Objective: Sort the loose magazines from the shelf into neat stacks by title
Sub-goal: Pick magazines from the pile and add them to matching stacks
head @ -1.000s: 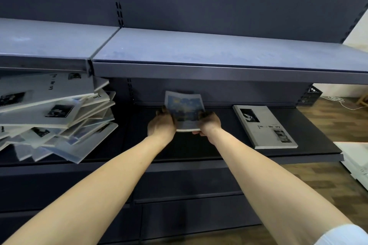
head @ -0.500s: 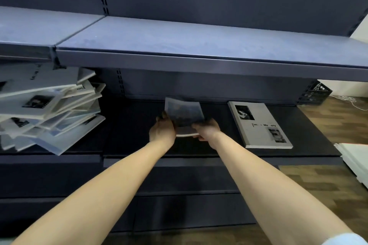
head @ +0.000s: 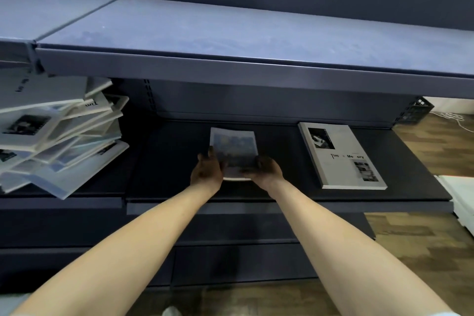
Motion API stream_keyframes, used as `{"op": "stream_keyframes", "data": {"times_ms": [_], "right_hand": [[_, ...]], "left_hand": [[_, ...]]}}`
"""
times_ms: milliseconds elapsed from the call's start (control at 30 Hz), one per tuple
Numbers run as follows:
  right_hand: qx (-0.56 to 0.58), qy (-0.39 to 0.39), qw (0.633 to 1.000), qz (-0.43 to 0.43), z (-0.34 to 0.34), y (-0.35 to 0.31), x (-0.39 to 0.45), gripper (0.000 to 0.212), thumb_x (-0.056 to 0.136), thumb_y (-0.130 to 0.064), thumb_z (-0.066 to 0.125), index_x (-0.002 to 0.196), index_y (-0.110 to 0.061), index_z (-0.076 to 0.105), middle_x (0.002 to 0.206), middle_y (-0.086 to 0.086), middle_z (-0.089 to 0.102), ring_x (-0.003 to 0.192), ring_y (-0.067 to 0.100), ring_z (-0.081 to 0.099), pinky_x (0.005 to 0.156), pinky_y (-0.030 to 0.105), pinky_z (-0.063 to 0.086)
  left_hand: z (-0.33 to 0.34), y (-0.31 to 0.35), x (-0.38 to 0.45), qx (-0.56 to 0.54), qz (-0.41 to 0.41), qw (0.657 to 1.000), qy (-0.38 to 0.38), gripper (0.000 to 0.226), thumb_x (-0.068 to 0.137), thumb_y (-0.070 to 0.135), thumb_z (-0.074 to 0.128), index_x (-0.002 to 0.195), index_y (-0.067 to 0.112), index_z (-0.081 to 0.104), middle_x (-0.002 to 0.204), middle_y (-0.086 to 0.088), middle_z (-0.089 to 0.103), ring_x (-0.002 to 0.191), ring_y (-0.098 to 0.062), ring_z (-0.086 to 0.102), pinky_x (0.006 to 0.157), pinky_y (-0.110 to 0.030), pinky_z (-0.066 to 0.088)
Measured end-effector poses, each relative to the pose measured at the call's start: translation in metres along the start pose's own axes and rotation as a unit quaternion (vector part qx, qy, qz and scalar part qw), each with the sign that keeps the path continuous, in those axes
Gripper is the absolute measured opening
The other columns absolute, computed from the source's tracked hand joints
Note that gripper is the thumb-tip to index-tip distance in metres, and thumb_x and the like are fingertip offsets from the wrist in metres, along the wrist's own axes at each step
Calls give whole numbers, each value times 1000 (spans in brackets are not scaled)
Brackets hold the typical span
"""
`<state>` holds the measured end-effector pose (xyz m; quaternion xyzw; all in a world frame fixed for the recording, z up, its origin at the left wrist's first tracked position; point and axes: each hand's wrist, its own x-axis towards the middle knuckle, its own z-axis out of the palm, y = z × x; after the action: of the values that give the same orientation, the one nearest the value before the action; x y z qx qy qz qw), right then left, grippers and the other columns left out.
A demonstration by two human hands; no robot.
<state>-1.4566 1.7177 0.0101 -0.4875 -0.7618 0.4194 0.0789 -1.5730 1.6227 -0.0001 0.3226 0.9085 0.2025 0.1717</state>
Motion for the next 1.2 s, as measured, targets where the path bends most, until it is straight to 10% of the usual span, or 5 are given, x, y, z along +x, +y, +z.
{"op": "stream_keyframes", "data": {"times_ms": [533,1200], "right_hand": [[-207,-31,977,-51,6,9,25,77,83,-43,72,149,-27,36,151,4,36,138,30,27,109,36,32],[-252,-48,963,-84,1,7,24,70,91,-35,61,152,-31,29,156,1,29,139,33,25,109,39,34]], "left_hand": [[8,-19,22,84,90,992,-13,97,73,66,67,148,22,24,138,-14,26,127,-34,30,99,-43,42],[4,-14,25,57,74,995,-20,89,72,56,75,142,22,33,134,-12,28,126,-32,33,96,-45,46]]}}
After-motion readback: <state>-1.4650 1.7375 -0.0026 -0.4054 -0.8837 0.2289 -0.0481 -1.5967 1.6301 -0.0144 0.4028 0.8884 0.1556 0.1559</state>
